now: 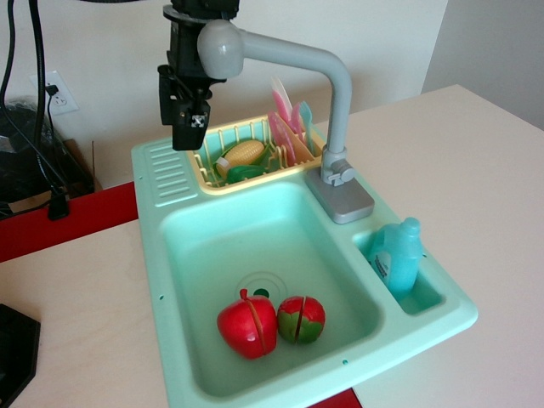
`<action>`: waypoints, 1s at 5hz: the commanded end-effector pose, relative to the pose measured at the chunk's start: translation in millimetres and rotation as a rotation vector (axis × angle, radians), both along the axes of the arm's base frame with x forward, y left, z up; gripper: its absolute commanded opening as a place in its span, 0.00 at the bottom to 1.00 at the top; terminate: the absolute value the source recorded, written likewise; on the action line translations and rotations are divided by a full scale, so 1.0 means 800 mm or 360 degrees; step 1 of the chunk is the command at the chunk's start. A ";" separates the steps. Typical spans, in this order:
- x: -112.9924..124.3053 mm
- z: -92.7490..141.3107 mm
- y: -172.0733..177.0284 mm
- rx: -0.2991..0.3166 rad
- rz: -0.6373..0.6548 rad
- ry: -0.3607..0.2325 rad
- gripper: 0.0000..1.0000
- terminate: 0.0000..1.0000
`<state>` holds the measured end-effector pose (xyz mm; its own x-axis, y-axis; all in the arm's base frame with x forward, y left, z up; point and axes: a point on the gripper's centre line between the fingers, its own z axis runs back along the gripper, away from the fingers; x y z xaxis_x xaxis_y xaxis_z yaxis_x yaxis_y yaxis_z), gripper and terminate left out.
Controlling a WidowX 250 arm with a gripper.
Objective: Turn faucet front to right
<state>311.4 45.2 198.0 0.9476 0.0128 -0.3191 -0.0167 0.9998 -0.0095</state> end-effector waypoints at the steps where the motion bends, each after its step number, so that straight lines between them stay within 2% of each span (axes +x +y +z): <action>1: 0.007 0.017 -0.043 -0.0014 -0.0190 -0.0062 1.00 0.00; 3: 0.003 0.015 -0.108 -0.0003 -0.0434 -0.0049 1.00 0.00; 4: 0.000 0.017 -0.097 0.0016 -0.0373 -0.0064 1.00 0.00; 5: -0.011 0.023 -0.041 0.0118 -0.0054 -0.0119 1.00 0.00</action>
<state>298.5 33.6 198.3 0.9502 0.0667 -0.3045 -0.0481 0.9965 0.0682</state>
